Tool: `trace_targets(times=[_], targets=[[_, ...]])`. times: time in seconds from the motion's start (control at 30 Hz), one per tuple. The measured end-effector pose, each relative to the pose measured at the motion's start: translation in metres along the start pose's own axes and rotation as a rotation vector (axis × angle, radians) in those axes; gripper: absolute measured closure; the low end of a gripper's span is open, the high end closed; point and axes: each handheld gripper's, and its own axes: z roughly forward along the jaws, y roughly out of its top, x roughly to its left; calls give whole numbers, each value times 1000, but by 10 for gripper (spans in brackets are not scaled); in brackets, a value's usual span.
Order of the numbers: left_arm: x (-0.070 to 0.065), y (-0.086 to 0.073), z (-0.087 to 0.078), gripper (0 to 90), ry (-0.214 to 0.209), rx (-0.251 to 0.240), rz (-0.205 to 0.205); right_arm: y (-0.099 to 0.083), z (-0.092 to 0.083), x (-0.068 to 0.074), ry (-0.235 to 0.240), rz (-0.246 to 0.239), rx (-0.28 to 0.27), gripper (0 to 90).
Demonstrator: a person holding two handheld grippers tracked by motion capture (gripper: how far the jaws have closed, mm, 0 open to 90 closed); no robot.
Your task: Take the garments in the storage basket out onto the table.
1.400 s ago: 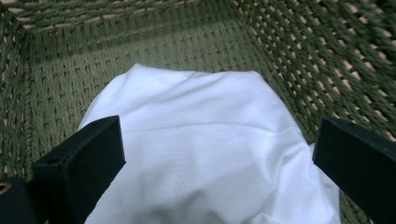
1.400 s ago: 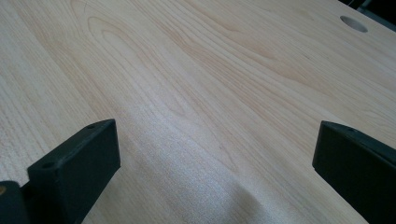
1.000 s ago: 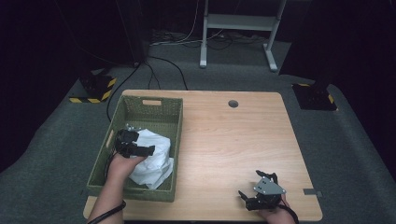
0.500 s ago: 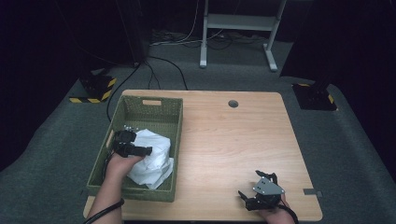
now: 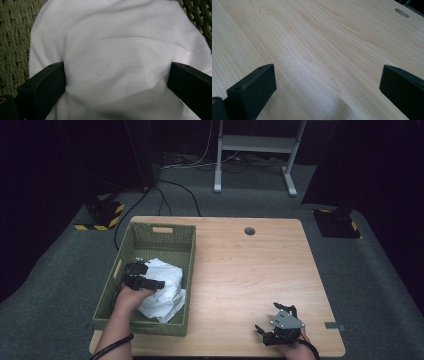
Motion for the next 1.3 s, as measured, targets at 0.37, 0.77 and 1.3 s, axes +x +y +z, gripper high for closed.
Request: trace_targets(times=[0.37, 0.77, 1.3], targets=[[-3, -3, 7, 140, 94, 60, 60, 0, -1, 1, -4, -2, -5, 2], [-5, -4, 5, 310, 130, 65, 105, 0, -1, 1, -1, 1, -2, 2], [-1, 0, -6, 589, 82, 23, 60, -1, -2, -1, 5, 19, -16, 2]])
